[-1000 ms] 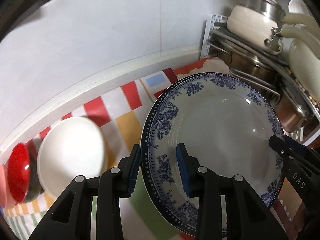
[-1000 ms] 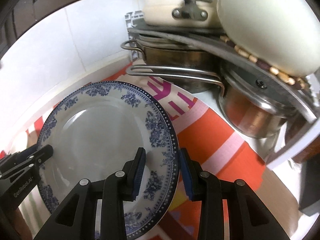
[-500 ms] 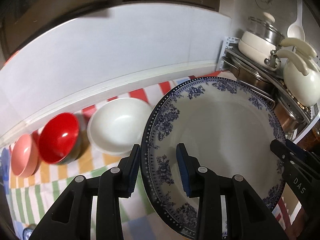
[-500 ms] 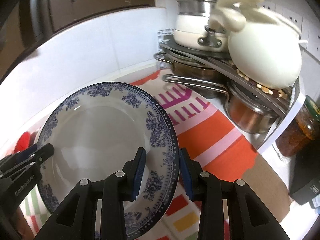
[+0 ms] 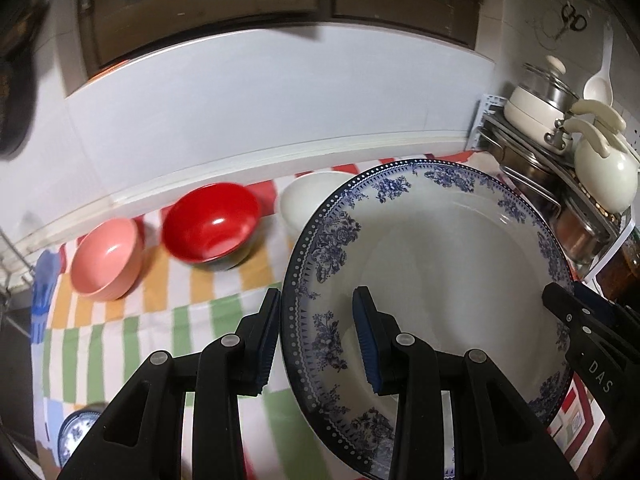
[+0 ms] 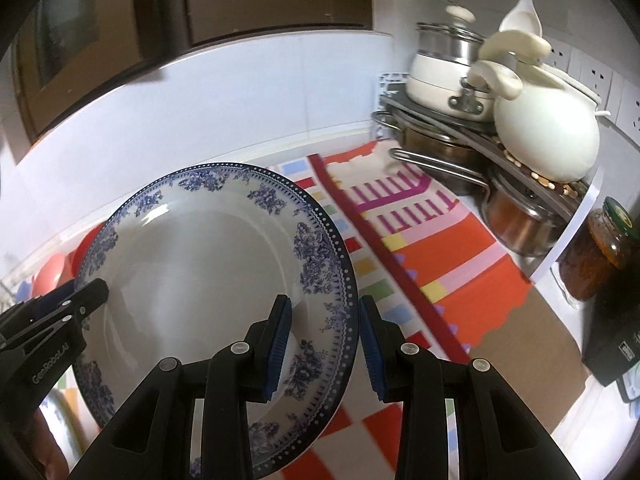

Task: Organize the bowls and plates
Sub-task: 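Lift the smaller plate with both grippers and carry it toward the plate stack, then lower the smaller plate onto the stacked plates and open both grippers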

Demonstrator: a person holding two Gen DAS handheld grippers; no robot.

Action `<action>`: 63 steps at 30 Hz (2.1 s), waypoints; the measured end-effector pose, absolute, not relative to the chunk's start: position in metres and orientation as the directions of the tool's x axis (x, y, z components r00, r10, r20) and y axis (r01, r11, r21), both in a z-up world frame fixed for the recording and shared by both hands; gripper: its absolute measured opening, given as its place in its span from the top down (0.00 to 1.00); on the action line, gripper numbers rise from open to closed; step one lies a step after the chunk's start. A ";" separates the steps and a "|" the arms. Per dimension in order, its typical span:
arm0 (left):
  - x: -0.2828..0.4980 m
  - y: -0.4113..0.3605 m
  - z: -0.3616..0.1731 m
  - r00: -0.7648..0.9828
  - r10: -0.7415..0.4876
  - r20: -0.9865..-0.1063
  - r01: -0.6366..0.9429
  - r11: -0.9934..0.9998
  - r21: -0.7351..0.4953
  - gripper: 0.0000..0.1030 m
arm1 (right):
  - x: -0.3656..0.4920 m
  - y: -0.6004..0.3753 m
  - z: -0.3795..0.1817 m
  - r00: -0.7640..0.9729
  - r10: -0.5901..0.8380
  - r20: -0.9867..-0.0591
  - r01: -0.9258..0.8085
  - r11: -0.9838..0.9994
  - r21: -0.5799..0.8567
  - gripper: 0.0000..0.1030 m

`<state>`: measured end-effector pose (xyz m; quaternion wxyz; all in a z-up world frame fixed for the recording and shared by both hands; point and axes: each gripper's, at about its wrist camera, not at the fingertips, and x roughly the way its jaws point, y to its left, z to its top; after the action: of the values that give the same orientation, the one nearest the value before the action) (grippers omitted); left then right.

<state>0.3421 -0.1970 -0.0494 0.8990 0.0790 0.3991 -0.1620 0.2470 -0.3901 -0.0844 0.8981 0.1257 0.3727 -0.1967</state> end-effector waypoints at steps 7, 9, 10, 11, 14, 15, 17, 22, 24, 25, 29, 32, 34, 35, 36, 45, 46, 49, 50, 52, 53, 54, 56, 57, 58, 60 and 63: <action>0.322 -0.144 -0.045 0.643 -0.199 -0.739 0.298 0.955 0.003 0.65 | 0.240 -0.346 -0.077 0.660 -0.234 -0.714 0.398 0.915 0.068 0.65; 0.315 -0.130 -0.046 0.650 -0.189 -0.736 0.279 0.960 0.000 0.65 | 0.239 -0.332 -0.075 0.665 -0.224 -0.712 0.380 0.923 0.065 0.65; 0.311 -0.123 -0.047 0.653 -0.184 -0.735 0.271 0.963 -0.001 0.65 | 0.238 -0.324 -0.074 0.669 -0.218 -0.711 0.369 0.927 0.063 0.65; 0.308 -0.114 -0.047 0.655 -0.179 -0.734 0.262 0.965 -0.003 0.65 | 0.238 -0.317 -0.073 0.672 -0.213 -0.710 0.360 0.931 0.062 0.65; 0.296 -0.088 -0.051 0.658 -0.163 -0.735 0.230 0.973 -0.009 0.65 | 0.236 -0.297 -0.070 0.681 -0.197 -0.706 0.334 0.941 0.059 0.65; 0.292 -0.079 -0.052 0.659 -0.157 -0.736 0.220 0.975 -0.011 0.65 | 0.235 -0.288 -0.069 0.683 -0.190 -0.705 0.320 0.946 0.056 0.65; 0.286 -0.063 -0.054 0.661 -0.143 -0.736 0.200 0.980 -0.010 0.65 | 0.234 -0.274 -0.068 0.689 -0.180 -0.702 0.300 0.952 0.050 0.65; 0.275 -0.022 -0.051 0.668 -0.105 -0.736 0.149 0.989 -0.007 0.65 | 0.231 -0.234 -0.069 0.699 -0.144 -0.700 0.239 0.970 0.039 0.65; 0.272 -0.006 -0.050 0.671 -0.087 -0.736 0.124 0.992 -0.005 0.65 | 0.230 -0.220 -0.069 0.703 -0.129 -0.699 0.217 0.975 0.037 0.65; 0.270 0.003 -0.050 0.672 -0.078 -0.737 0.111 0.994 -0.003 0.65 | 0.229 -0.211 -0.069 0.704 -0.120 -0.699 0.202 0.979 0.035 0.65; 0.260 0.035 -0.052 0.668 -0.040 -0.743 0.058 0.998 -0.002 0.65 | 0.228 -0.179 -0.071 0.708 -0.084 -0.701 0.149 0.988 0.031 0.65; 0.252 0.055 -0.054 0.664 -0.014 -0.747 0.025 1.000 0.004 0.65 | 0.227 -0.160 -0.072 0.709 -0.060 -0.702 0.115 0.993 0.031 0.65; 0.247 0.068 -0.057 0.658 0.004 -0.753 0.001 1.000 0.006 0.65 | 0.228 -0.145 -0.073 0.707 -0.037 -0.706 0.085 0.996 0.034 0.65; 0.246 0.074 -0.059 0.654 0.012 -0.757 -0.010 1.000 0.007 0.65 | 0.228 -0.141 -0.074 0.706 -0.030 -0.708 0.077 0.996 0.034 0.65; 0.243 0.080 -0.061 0.650 0.022 -0.759 -0.022 1.000 0.010 0.65 | 0.229 -0.133 -0.076 0.703 -0.019 -0.711 0.063 0.997 0.035 0.65; 0.227 0.125 -0.076 0.615 0.087 -0.784 -0.106 0.994 0.026 0.65 | 0.234 -0.082 -0.090 0.674 0.062 -0.736 -0.045 0.998 0.043 0.65; 0.226 0.129 -0.079 0.609 0.093 -0.788 -0.115 0.993 0.029 0.65 | 0.234 -0.077 -0.092 0.670 0.067 -0.739 -0.054 0.998 0.042 0.65; 0.221 0.138 -0.087 0.587 0.103 -0.803 -0.130 0.991 0.031 0.65 | 0.235 -0.063 -0.098 0.654 0.088 -0.751 -0.083 0.996 0.045 0.65; 0.220 0.140 -0.090 0.582 0.104 -0.807 -0.133 0.991 0.032 0.65 | 0.236 -0.062 -0.100 0.649 0.092 -0.755 -0.087 0.995 0.047 0.65; 0.218 0.143 -0.096 0.565 0.103 -0.819 -0.139 0.990 0.028 0.65 | 0.236 -0.055 -0.106 0.634 0.100 -0.767 -0.100 0.994 0.047 0.65; 0.217 0.144 -0.099 0.557 0.103 -0.824 -0.141 0.990 0.028 0.65 | 0.236 -0.053 -0.108 0.629 0.101 -0.771 -0.102 0.994 0.047 0.65; 0.217 0.145 -0.102 0.549 0.103 -0.830 -0.143 0.989 0.028 0.65 | 0.235 -0.050 -0.112 0.622 0.102 -0.777 -0.108 0.993 0.045 0.65; 0.216 0.147 -0.108 0.533 0.102 -0.840 -0.146 0.989 0.028 0.65 | 0.235 -0.047 -0.117 0.609 0.103 -0.786 -0.114 0.993 0.041 0.65; 0.215 0.148 -0.112 0.523 0.103 -0.846 -0.147 0.989 0.029 0.65 | 0.235 -0.046 -0.121 0.600 0.103 -0.793 -0.119 0.992 0.038 0.65; 0.216 0.148 -0.115 0.516 0.102 -0.850 -0.147 0.989 0.030 0.65 | 0.235 -0.045 -0.123 0.594 0.102 -0.798 -0.120 0.992 0.038 0.65; 0.216 0.149 -0.121 0.502 0.102 -0.859 -0.150 0.988 0.030 0.65 | 0.236 -0.043 -0.128 0.577 0.103 -0.810 -0.124 0.992 0.038 0.65; 0.217 0.150 -0.129 0.480 0.098 -0.872 -0.150 0.988 0.029 0.65 | 0.237 -0.040 -0.137 0.553 0.104 -0.826 -0.126 0.991 0.040 0.65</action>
<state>0.2166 0.1496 -0.1294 0.8598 -0.0255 0.5048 0.0720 0.2367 -0.0401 -0.1369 0.8813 -0.0117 0.4680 0.0651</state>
